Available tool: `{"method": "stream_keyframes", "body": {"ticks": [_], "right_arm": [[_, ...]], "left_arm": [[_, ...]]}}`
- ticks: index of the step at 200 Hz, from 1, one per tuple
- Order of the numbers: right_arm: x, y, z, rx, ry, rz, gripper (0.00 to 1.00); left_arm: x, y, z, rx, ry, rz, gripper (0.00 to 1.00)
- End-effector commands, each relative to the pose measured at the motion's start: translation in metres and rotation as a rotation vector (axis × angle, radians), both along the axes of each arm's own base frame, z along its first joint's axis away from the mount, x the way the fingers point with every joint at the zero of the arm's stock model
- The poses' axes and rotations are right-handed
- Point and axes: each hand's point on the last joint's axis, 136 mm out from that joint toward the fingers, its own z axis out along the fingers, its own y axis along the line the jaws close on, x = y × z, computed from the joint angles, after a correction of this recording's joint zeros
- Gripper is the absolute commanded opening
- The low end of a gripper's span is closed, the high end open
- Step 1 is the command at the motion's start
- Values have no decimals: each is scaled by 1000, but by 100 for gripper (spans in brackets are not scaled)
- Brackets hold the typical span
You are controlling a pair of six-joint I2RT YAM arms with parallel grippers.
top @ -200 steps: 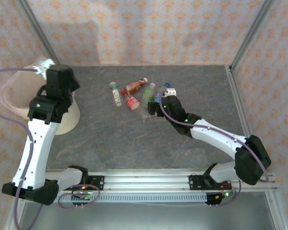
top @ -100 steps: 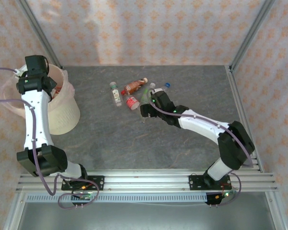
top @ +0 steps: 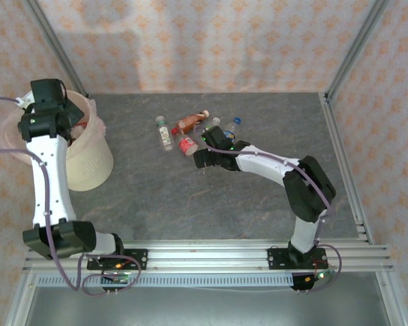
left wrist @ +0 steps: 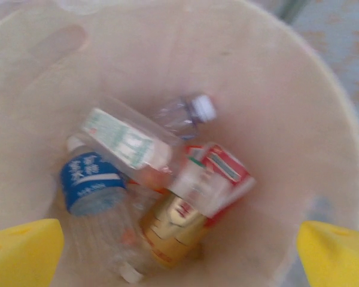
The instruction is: Put the plastic bottles in the bin
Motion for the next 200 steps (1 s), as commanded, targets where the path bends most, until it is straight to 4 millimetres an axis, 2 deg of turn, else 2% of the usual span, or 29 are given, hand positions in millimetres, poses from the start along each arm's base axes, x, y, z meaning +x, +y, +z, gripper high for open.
{"method": "stream_keyframes", "body": {"ticks": [1, 25, 48, 61, 80, 98, 123, 200], "right_arm": [[0, 0, -8, -42, 32, 19, 89], [1, 3, -16, -74, 40, 34, 88], [2, 9, -19, -93, 34, 63, 87], [3, 12, -21, -111, 25, 79, 87], [5, 17, -20, -133, 0, 96, 86], [4, 24, -20, -143, -11, 126, 85], [2, 28, -33, -172, 13, 142, 82], [1, 31, -59, -212, 47, 141, 78]], "left_arm": [[1, -47, 24, -24, -99, -184, 100], [13, -105, 26, -127, -193, -407, 100], [18, -156, 18, -222, -228, -582, 100], [19, -180, 9, -270, -227, -656, 100], [18, -202, -9, -320, -210, -696, 100], [20, -209, -32, -341, -174, -685, 100], [23, -211, -59, -364, -122, -654, 100], [30, -218, -88, -373, -62, -651, 100]]}}
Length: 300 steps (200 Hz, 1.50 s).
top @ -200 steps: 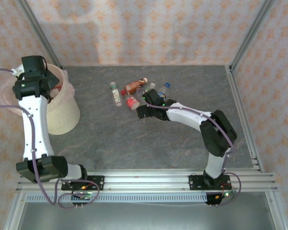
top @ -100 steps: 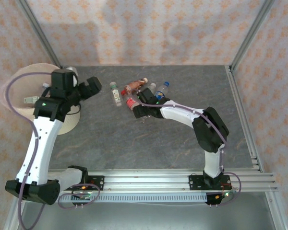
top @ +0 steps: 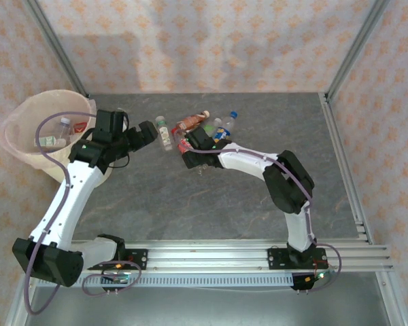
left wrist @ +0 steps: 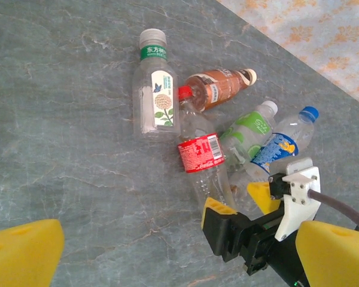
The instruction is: Put the plastic bottles in the bin
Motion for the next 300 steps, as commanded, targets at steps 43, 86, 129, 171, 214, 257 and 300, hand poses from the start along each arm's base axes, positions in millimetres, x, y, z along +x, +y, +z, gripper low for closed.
{"method": "stream_keyframes", "body": {"ticks": [43, 86, 129, 171, 214, 257, 300], "right_arm": [[-26, -5, -48, -89, 121, 40, 77], [-31, -6, -44, -95, 77, 55, 76], [-30, -12, -24, -59, 14, 25, 73], [-35, -12, -11, -16, 9, 24, 70], [-30, -18, -40, -114, 39, 2, 70], [-31, -16, -38, -83, 35, -8, 54], [-50, -18, 46, 157, -86, 19, 45]], "left_arm": [[6, -1, -14, 10, 20, 11, 100], [4, 4, -24, 47, 51, 23, 100], [4, 11, -33, 76, 74, 50, 100], [4, 13, -43, 88, 97, 61, 100], [4, 14, -49, 93, 108, 64, 100], [6, 1, -60, 25, 96, 33, 100], [12, -22, -57, -118, 35, -17, 100]]}}
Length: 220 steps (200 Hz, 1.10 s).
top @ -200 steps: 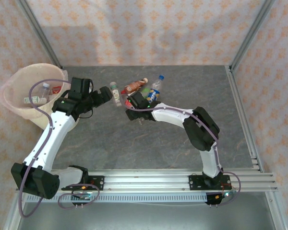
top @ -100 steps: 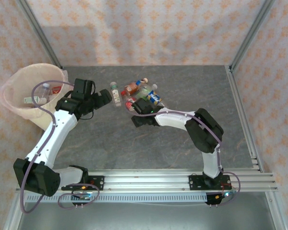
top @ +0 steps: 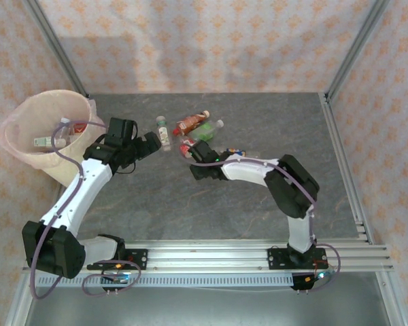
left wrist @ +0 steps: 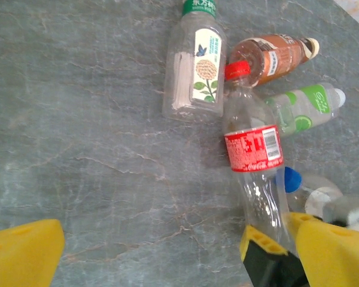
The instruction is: Put the plastic bottles in the bin
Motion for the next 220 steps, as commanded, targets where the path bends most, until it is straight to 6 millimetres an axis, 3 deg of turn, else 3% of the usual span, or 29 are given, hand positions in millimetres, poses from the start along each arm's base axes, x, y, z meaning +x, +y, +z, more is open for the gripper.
{"method": "stream_keyframes", "body": {"ticks": [1, 33, 61, 91, 109, 145, 186, 202, 220], "right_arm": [[-6, 7, 72, 199, -107, 10, 44], [-36, 16, 126, 425, -127, 113, 43], [-48, 25, 145, 515, -97, 159, 44], [-48, 34, 156, 568, -87, 166, 44], [-51, 38, 161, 598, -79, 187, 44], [-65, 43, 178, 672, -70, 251, 44], [-77, 39, 191, 700, -74, 294, 48], [-75, 31, 201, 698, -115, 268, 61], [-65, 11, 209, 653, -174, 180, 80]], "left_arm": [[8, -23, 15, -123, -87, -42, 100], [14, -60, 31, -294, -145, -129, 100], [22, -98, 63, -454, -273, -226, 100], [21, -121, 84, -487, -351, -299, 100], [25, -124, 85, -514, -369, -295, 100], [36, -112, 67, -439, -328, -217, 99], [38, -115, 89, -408, -382, -272, 72], [33, -111, 105, -361, -414, -294, 62], [27, -91, 125, -223, -439, -270, 59]]}}
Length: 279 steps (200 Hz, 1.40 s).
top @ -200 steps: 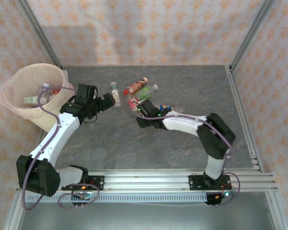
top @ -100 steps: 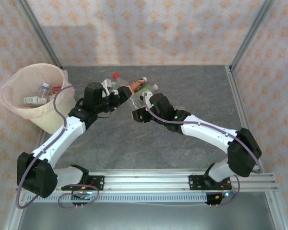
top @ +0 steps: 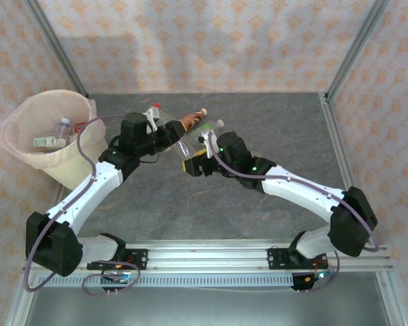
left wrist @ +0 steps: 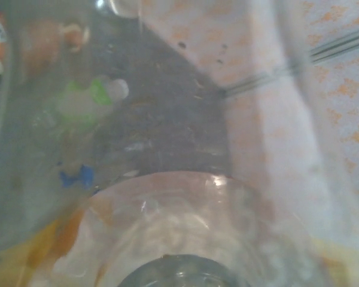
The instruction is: Put the plastic bottles in the bin
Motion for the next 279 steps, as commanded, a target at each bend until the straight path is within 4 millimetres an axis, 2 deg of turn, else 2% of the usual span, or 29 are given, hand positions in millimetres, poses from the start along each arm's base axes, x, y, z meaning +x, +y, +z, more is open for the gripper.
{"method": "stream_keyframes", "body": {"ticks": [1, 5, 6, 7, 9, 25, 40, 41, 48, 74, 92, 109, 125, 146, 172, 189, 202, 214, 239, 248, 260, 269, 276, 279], "right_arm": [[8, -22, 31, 15, -82, -98, 81], [12, -29, 33, 4, -90, -139, 84], [13, -31, 32, 1, -90, -146, 85], [14, -33, 33, 1, -93, -153, 85], [15, -37, 34, -3, -96, -168, 87], [31, -75, 39, -30, -106, -343, 100], [46, -114, 28, -69, -70, -490, 99], [45, -120, 34, -58, -76, -507, 99], [48, -138, 31, -76, -68, -564, 99], [55, -177, 14, -244, -129, -642, 99], [63, -190, 6, -372, -189, -623, 99], [72, -191, -6, -452, -197, -541, 99], [79, -187, -21, -523, -186, -449, 100], [85, -183, -37, -582, -167, -354, 99], [87, -178, -51, -624, -141, -295, 99], [84, -177, -64, -665, -126, -232, 99], [83, -181, -76, -706, -113, -190, 98], [83, -185, -84, -742, -101, -149, 98], [86, -193, -92, -790, -60, -102, 97], [88, -196, -93, -811, -51, -90, 97], [90, -199, -98, -837, -36, -68, 97], [92, -201, -101, -855, -27, -56, 96], [93, -203, -104, -871, -17, -44, 96], [93, -203, -106, -877, -14, -37, 96]], "left_arm": [[-6, 27, 47, 153, -121, 61, 59], [-7, 34, 52, 189, -126, 81, 59], [-9, 36, 48, 203, -113, 85, 59], [-8, 37, 55, 205, -130, 91, 59], [-10, 41, 52, 228, -114, 100, 58], [-15, 71, 76, 342, -134, 188, 58], [-23, 104, 101, 465, -163, 281, 58], [-24, 107, 103, 475, -165, 291, 58], [-29, 124, 114, 527, -174, 350, 58], [-59, 198, 155, 718, -182, 630, 59], [-87, 253, 175, 837, -140, 866, 59], [-105, 291, 181, 874, -86, 1008, 59], [-109, 317, 175, 873, -20, 1072, 59], [-102, 346, 166, 849, 53, 1124, 57], [-79, 370, 155, 744, 87, 1126, 55], [-62, 377, 146, 707, 109, 1104, 54], [-43, 371, 131, 667, 135, 1031, 55], [-29, 366, 110, 628, 202, 965, 55], [-8, 356, 69, 553, 310, 856, 59], [-5, 352, 59, 530, 336, 830, 64], [-5, 351, 51, 519, 367, 819, 76], [-8, 353, 50, 527, 382, 833, 85], [-12, 354, 51, 534, 386, 845, 98], [-13, 355, 53, 539, 384, 851, 100]]}}
